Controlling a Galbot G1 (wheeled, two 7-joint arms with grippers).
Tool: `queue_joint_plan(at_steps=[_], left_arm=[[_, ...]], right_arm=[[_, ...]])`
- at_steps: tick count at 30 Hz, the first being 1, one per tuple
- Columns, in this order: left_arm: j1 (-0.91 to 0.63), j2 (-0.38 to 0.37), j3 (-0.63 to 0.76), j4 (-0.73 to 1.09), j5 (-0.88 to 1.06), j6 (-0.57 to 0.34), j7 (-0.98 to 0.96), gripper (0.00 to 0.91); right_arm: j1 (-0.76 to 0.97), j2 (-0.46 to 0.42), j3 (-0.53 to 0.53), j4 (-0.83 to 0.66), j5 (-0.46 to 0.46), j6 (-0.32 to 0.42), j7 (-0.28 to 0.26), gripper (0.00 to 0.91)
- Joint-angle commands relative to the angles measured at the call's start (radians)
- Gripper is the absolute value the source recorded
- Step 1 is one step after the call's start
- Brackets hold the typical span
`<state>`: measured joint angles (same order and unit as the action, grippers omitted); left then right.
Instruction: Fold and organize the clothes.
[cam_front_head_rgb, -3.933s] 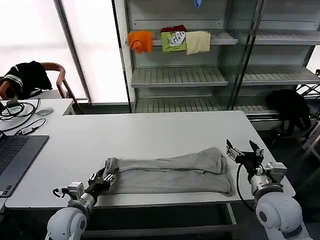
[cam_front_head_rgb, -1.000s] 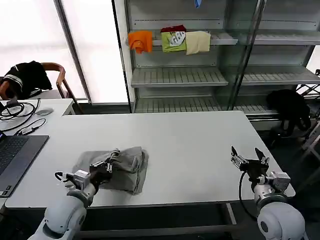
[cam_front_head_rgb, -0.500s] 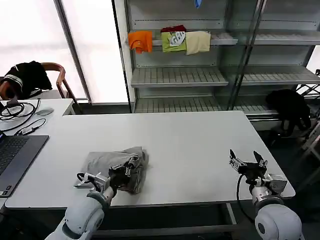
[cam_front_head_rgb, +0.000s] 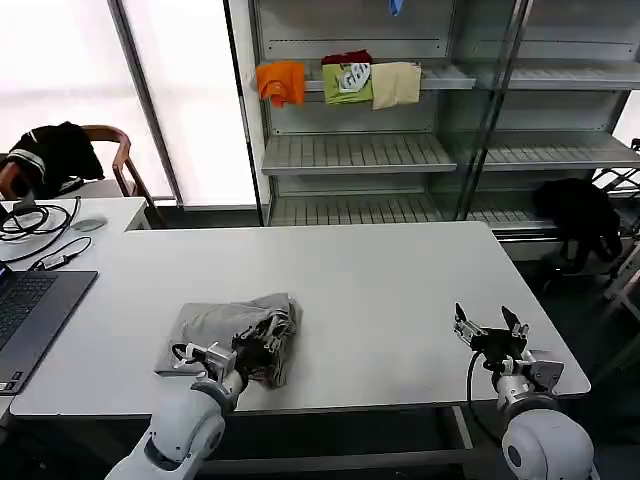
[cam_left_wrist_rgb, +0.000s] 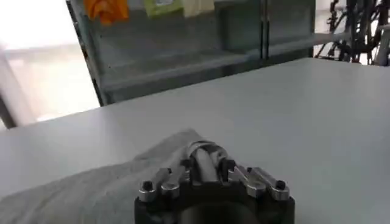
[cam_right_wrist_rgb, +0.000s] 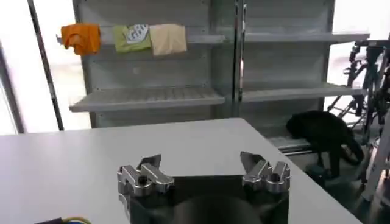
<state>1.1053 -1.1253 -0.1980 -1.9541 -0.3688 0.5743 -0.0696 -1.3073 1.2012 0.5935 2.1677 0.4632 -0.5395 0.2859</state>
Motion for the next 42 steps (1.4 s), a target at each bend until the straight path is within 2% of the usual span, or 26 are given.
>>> queue_joint_plan(at_steps=[1,5,10,17,21,27,32,42], left_arm=[[0.016,-0.018,0.002,-0.129,-0.443,0.003,-0.035,0.907],[0.029,-0.021,-0.033,-0.219,-0.579,0.003,-0.064,0.907],[0.035,0.003,-0.140,-0.259,-0.616,0.003,-0.097,0.907],[0.031,0.124,-0.341,-0.148,-0.494,0.002,-0.125,0.907],[0.054,0.160,-0.410,-0.067,-0.495,0.003,-0.117,0.907],[0.085,0.163,-0.450,0.019,-0.413,0.003,-0.076,0.907],[0.089,0.124,-0.445,0.114,-0.357,0.001,-0.050,0.907],[0.095,0.107,-0.427,0.166,-0.337,-0.005,-0.017,0.907]], right_arm=[[0.018,-0.003,-0.005,-0.011,-0.003,-0.003,0.004,0.907],[0.040,-0.004,-0.013,-0.027,-0.001,-0.004,0.011,0.907],[0.070,-0.008,-0.032,-0.045,0.006,-0.006,0.012,0.907],[0.109,-0.020,-0.071,-0.051,0.029,-0.009,0.012,0.907],[0.135,-0.026,-0.091,-0.067,0.031,-0.013,0.013,0.907],[0.170,-0.044,-0.111,-0.080,0.045,-0.024,0.015,0.907],[0.177,-0.051,-0.124,-0.092,0.046,-0.023,0.014,0.907],[0.174,-0.048,-0.124,-0.092,0.046,-0.023,0.012,0.907]])
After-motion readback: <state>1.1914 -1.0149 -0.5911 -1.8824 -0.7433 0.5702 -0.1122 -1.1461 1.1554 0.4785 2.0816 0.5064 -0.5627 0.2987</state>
